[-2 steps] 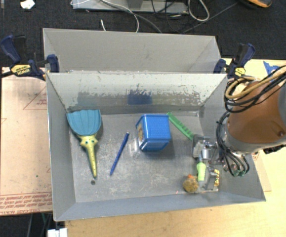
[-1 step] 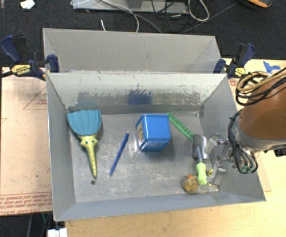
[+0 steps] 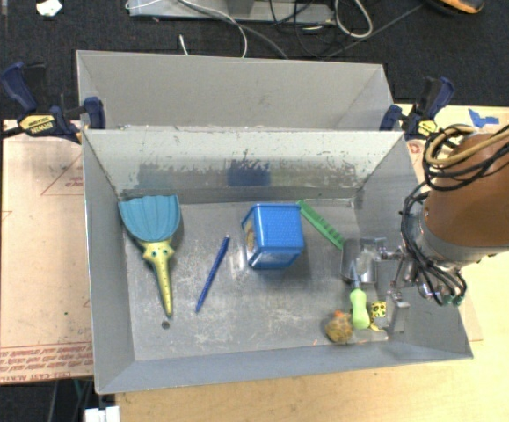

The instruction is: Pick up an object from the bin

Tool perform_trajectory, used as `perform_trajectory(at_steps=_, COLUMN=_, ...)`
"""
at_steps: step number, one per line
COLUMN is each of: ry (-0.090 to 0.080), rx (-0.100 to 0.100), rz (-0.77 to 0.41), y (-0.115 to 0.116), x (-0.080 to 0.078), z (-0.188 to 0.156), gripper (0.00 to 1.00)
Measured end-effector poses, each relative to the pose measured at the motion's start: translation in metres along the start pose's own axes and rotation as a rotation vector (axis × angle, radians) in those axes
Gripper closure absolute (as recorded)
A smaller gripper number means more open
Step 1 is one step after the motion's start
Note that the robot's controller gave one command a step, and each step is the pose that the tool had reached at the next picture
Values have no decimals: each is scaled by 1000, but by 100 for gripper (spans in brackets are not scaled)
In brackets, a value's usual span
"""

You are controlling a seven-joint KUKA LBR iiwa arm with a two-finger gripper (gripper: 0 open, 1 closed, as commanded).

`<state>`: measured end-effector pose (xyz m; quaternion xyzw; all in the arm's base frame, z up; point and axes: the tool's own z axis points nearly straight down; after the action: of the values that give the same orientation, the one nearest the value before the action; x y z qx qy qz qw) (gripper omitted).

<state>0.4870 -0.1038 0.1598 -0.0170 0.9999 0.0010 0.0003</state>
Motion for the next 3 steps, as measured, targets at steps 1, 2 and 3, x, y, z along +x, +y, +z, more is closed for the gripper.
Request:
perform_trajectory(at_steps=1, ry=0, rx=0, rz=-149, y=-7, x=0, z=15, gripper=0)
perform_trajectory(at_steps=2, ry=-1, rx=-1, rz=176, y=4, x=2, z=11, gripper=0)
perform_trajectory(at_steps=3, ry=2, rx=-1, rz=197, y=-39, x=5, z=46, gripper=0)
